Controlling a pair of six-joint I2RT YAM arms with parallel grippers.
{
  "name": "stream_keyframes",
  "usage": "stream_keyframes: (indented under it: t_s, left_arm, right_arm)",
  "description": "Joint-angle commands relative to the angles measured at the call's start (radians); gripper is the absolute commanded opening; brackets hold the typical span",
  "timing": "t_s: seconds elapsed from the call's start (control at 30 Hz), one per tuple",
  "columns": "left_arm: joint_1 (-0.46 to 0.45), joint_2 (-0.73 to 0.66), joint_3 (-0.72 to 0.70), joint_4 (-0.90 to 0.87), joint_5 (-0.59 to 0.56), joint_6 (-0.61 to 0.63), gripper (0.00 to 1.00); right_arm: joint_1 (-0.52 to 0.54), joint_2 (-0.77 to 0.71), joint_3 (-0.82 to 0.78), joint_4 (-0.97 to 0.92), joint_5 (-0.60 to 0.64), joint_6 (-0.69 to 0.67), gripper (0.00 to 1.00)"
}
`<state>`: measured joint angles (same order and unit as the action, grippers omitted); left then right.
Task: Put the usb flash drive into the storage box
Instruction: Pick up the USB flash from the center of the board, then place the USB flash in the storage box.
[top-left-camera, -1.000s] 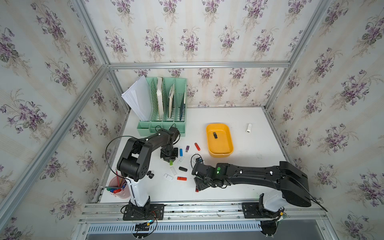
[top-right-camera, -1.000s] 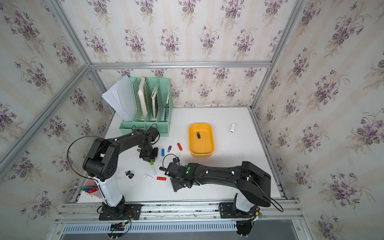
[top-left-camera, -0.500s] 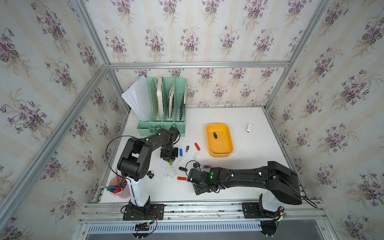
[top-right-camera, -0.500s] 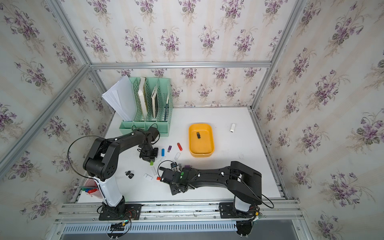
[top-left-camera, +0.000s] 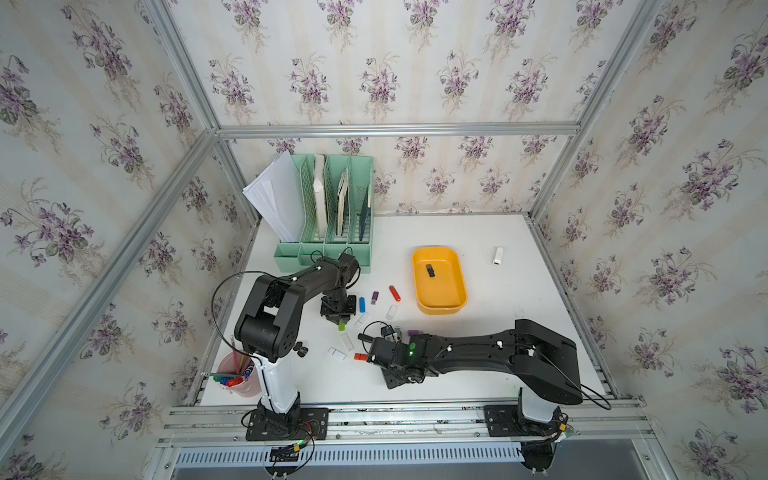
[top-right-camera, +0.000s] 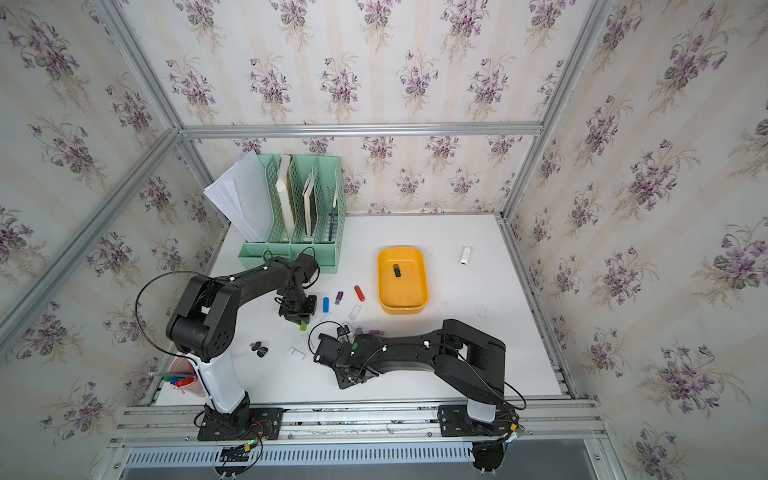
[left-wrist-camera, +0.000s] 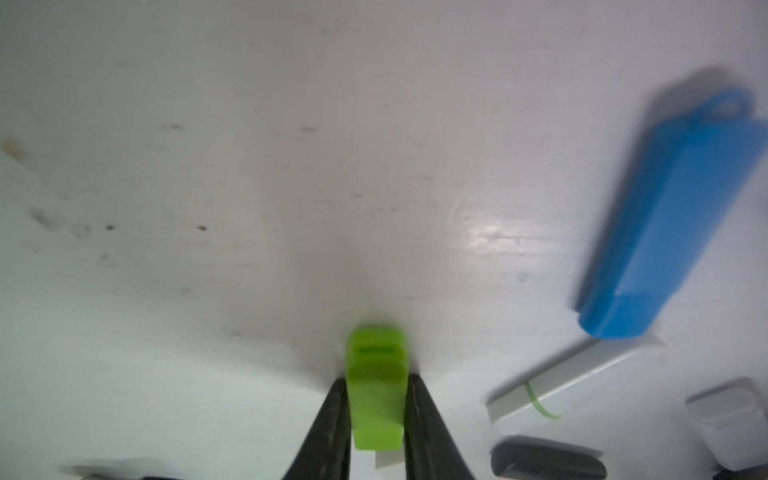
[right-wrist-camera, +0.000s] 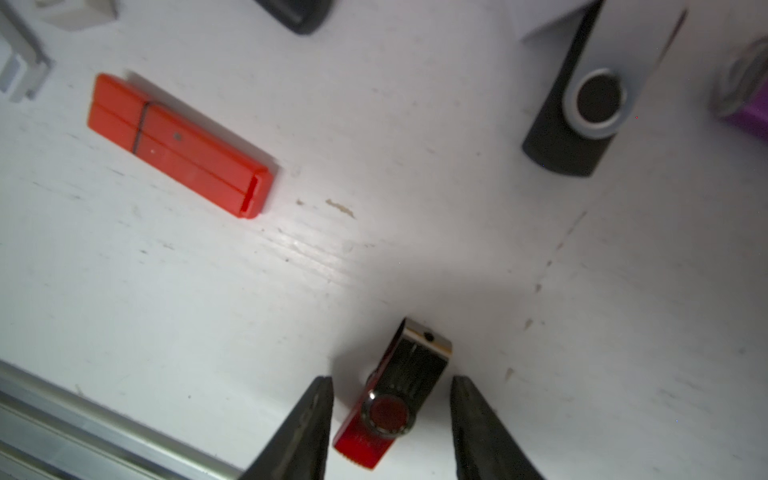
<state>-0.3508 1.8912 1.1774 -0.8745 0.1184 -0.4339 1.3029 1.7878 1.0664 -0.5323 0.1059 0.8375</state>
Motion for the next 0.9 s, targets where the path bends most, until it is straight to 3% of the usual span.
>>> stream_keyframes:
  t_s: [0.0,0.43,0.87]
  left_arm:
    - [0.002,0.026,-0.015,0.055,0.006,0.017,0.25]
    - [0.003,0.035,-0.015,0.054,0.004,0.025,0.25]
    - [0.002,0.048,-0.005,0.049,0.004,0.026,0.22]
  right_arm:
    - [-0.008,0.01,0.003,-0.015,0.021,-0.001,0.46]
    - [-0.009,0.007,0.007,-0.039,0.023,-0.002,0.25]
    - [-0.019,-0.069,0.01,-0.096,0.093,0.0,0.2]
